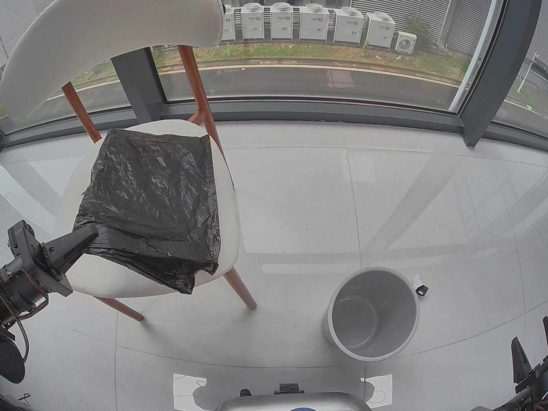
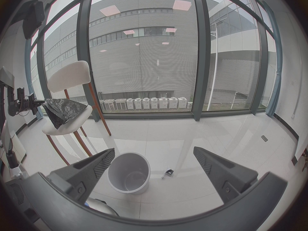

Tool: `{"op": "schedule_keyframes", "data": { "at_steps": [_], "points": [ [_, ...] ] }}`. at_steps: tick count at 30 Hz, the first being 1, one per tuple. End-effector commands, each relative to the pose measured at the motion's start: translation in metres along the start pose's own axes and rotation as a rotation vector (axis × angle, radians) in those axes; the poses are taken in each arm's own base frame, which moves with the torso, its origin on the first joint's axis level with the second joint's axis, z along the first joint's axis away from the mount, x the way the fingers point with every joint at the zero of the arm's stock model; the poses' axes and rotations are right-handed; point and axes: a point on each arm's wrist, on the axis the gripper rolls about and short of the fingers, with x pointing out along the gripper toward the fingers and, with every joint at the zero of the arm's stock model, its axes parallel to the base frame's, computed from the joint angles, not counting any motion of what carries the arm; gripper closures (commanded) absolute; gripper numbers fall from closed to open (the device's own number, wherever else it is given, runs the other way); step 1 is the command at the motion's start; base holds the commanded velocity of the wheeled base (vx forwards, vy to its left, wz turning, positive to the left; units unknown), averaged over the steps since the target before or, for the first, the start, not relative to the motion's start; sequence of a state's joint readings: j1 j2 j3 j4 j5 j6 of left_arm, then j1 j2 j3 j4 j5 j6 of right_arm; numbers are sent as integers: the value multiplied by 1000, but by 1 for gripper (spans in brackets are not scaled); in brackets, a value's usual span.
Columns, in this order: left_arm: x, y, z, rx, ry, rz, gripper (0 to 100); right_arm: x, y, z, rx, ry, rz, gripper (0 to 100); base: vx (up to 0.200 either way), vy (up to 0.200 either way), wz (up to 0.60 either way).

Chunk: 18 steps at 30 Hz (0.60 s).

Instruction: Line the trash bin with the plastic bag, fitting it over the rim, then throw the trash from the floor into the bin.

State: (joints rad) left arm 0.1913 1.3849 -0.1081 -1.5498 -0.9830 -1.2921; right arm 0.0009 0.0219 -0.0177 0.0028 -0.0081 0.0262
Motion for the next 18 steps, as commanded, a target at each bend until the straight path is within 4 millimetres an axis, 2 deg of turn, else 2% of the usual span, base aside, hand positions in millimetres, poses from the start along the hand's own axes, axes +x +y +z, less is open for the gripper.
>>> {"op": "schedule_keyframes", "data": {
  "at_steps": [1,5,13,18],
  "points": [
    [1,-17,6,48,2,-55,100,1,0,-5,1,8,-1,0,0,0,0],
    [-1,-29,5,31,8,-88,100,0,0,-5,-3,7,-1,0,0,0,0],
    [-22,-62,-18,-14,56,-162,100,0,0,-5,-5,7,-1,0,0,0,0],
    [-27,-71,-24,-30,59,-176,100,0,0,-5,-5,7,-1,0,0,0,0]
  ]
}}
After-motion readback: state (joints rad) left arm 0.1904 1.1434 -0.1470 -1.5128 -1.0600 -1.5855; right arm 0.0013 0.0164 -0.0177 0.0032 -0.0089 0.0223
